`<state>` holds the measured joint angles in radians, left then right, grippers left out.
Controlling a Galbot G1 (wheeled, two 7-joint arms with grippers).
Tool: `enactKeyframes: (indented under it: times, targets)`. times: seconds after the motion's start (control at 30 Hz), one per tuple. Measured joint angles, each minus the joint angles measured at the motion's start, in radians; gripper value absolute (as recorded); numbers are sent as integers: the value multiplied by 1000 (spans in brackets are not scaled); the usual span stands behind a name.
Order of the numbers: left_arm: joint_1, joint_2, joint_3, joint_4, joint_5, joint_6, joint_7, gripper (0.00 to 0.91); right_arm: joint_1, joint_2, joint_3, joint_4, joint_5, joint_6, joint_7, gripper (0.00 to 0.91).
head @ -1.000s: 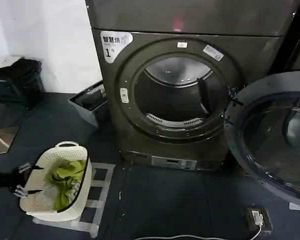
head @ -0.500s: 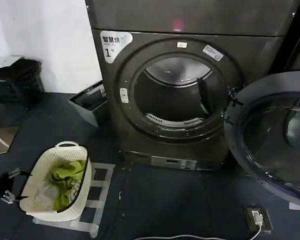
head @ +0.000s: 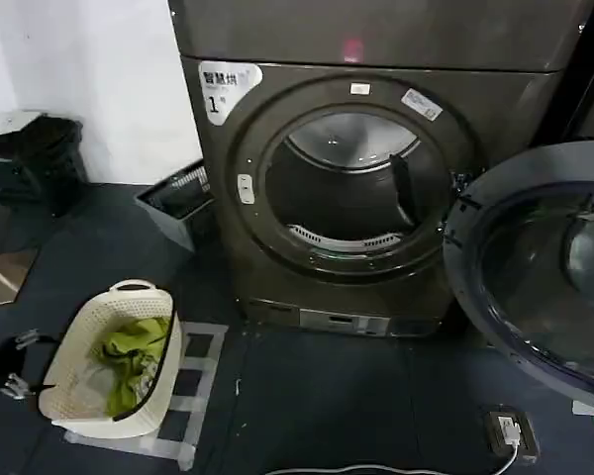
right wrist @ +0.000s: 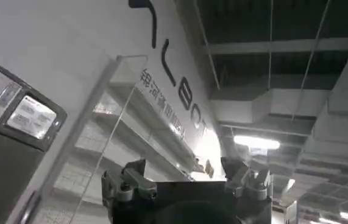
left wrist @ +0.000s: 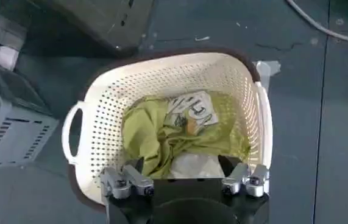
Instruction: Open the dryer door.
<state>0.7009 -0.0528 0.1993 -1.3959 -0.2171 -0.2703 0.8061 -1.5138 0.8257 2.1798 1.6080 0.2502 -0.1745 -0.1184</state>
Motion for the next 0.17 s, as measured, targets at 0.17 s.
enactKeyframes:
  times: [0.17]
  targets:
    - [1, 3, 0, 0, 13, -5, 2, 907, -1, 0, 10, -2, 0, 0, 1, 907]
